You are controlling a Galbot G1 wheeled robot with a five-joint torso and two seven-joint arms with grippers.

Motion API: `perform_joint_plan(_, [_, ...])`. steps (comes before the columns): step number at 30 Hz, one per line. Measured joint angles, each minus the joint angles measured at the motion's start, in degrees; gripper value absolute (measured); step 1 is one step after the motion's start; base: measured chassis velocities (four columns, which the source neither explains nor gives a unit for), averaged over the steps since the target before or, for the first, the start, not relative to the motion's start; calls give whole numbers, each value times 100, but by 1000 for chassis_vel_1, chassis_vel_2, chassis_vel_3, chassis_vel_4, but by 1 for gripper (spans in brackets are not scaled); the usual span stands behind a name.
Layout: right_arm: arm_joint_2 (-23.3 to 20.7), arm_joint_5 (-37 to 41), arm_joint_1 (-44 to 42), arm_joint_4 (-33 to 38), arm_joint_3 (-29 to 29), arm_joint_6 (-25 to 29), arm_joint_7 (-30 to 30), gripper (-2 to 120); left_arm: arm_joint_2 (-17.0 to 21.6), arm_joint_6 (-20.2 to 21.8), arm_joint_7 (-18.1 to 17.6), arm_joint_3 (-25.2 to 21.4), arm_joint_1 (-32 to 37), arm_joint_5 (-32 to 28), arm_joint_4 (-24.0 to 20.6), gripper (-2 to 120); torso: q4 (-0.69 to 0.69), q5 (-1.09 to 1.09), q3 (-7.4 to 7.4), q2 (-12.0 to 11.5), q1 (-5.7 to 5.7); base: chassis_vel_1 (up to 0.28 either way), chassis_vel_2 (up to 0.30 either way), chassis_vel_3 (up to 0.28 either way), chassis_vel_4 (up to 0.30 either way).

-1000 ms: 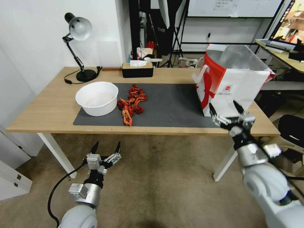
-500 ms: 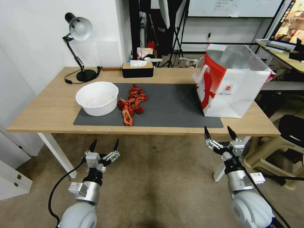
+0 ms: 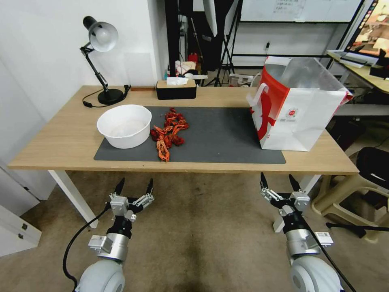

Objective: Close the takeout container lid, then place the container into the takeout bag.

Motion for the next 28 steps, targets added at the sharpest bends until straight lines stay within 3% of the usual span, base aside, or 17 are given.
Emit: perform_joint_plan(28, [3,59,-2,2,-1,-55,-28,100,1,-4,-26,-2,7,10,3,100,0,-1,0,0,1,0,0,0,0])
